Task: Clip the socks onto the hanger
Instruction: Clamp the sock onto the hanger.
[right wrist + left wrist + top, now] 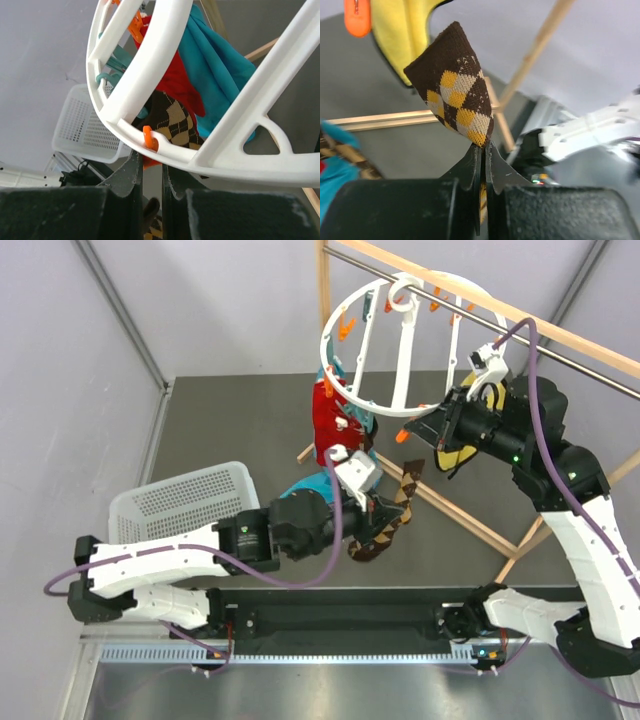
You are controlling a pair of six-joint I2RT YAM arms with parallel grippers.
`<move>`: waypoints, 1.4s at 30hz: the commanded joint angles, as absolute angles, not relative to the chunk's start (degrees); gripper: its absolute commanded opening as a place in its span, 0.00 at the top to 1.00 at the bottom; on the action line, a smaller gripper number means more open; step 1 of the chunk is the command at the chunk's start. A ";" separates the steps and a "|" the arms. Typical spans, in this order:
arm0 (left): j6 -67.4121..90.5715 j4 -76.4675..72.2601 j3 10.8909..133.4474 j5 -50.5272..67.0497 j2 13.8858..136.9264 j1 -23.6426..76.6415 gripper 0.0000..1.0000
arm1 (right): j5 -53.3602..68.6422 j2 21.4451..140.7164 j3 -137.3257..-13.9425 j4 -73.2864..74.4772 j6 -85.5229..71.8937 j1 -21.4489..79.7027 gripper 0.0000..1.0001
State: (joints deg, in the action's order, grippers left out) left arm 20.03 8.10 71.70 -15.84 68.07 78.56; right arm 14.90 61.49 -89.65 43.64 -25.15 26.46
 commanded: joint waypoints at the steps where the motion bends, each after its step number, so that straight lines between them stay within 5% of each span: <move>1: 10.91 11.51 75.05 -35.29 71.10 81.99 1.00 | 12.92 61.96 -93.51 46.31 -25.40 26.63 1.00; 11: 6.86 13.10 76.64 -47.98 75.14 83.76 1.00 | 12.22 63.28 -95.10 48.95 -24.61 26.72 1.00; 42: -1.67 5.80 79.27 -47.99 78.48 83.76 1.00 | 16.52 62.32 -90.88 46.58 -25.49 26.63 1.00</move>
State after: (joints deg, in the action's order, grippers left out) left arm 0.62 9.69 76.29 -46.46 77.87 83.48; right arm 14.79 63.48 -91.11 46.68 -25.15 26.46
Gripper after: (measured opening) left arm 0.034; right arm 0.081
